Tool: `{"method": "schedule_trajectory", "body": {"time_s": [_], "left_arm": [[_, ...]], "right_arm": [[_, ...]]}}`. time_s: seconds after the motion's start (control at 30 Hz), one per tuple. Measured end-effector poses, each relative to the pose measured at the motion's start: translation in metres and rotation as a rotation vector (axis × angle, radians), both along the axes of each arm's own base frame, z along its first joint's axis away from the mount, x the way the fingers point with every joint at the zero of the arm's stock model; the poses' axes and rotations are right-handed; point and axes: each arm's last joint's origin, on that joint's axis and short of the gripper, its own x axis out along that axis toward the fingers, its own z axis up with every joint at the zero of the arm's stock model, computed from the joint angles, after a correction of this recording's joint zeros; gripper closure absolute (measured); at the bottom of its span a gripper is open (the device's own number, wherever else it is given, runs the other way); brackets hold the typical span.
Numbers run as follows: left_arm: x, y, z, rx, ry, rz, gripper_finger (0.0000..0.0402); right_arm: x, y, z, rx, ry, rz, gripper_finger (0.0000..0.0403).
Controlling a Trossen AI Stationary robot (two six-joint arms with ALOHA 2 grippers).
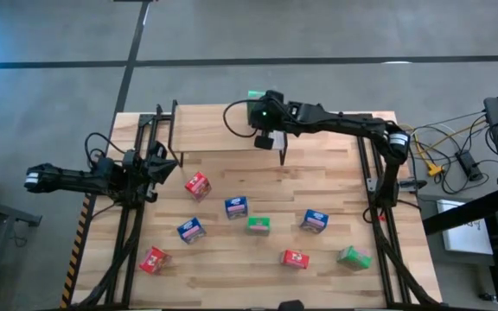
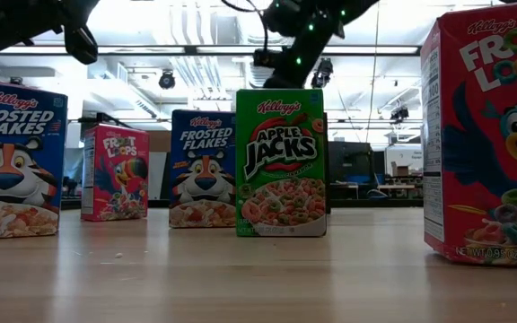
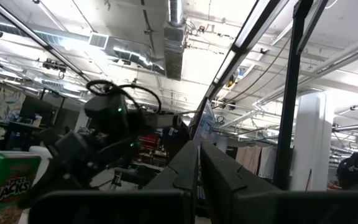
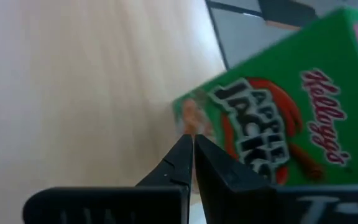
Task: Stack cereal on shelf
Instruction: Put the top green cereal box on the shelf
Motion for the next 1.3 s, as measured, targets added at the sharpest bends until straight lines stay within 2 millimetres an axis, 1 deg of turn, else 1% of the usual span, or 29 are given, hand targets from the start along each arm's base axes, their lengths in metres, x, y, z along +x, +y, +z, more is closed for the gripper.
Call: {"method": "schedule_trajectory", "body": {"time_s": [0.17, 0.33, 0.47, 0.6, 0.8, 1.07, 1.3], "left_arm": [[0.000, 0.000, 0.000, 0.000, 0.000, 0.000, 0.0400], [0.000, 0.000, 0.000, 0.000, 0.000, 0.000, 0.0400], [0.000, 0.000, 0.000, 0.000, 0.000, 0.001, 0.0400], [0.000, 0.000, 0.000, -0.001, 0.000, 0.001, 0.0400], [0.000, 0.000, 0.000, -0.002, 0.000, 0.003, 0.0400], [0.000, 0.000, 0.000, -0.002, 0.000, 0.003, 0.0400], [0.000, 0.000, 0.000, -0.002, 0.000, 0.002, 0.0400]], "right_arm": [[-0.003, -0.011, -0.007, -0.020, -0.017, -0.026, 0.0394], [-0.005, -0.016, -0.007, -0.025, -0.019, -0.036, 0.0394], [-0.005, -0.017, -0.007, -0.028, -0.016, -0.030, 0.0394], [-0.004, -0.016, -0.008, 0.011, -0.029, 0.005, 0.0394], [-0.003, -0.016, -0.008, 0.019, -0.055, -0.005, 0.0394], [0.005, -0.021, -0.003, -0.005, -0.172, -0.026, 0.0394], [0.008, -0.023, -0.009, -0.013, -0.153, -0.016, 0.0394]]}}
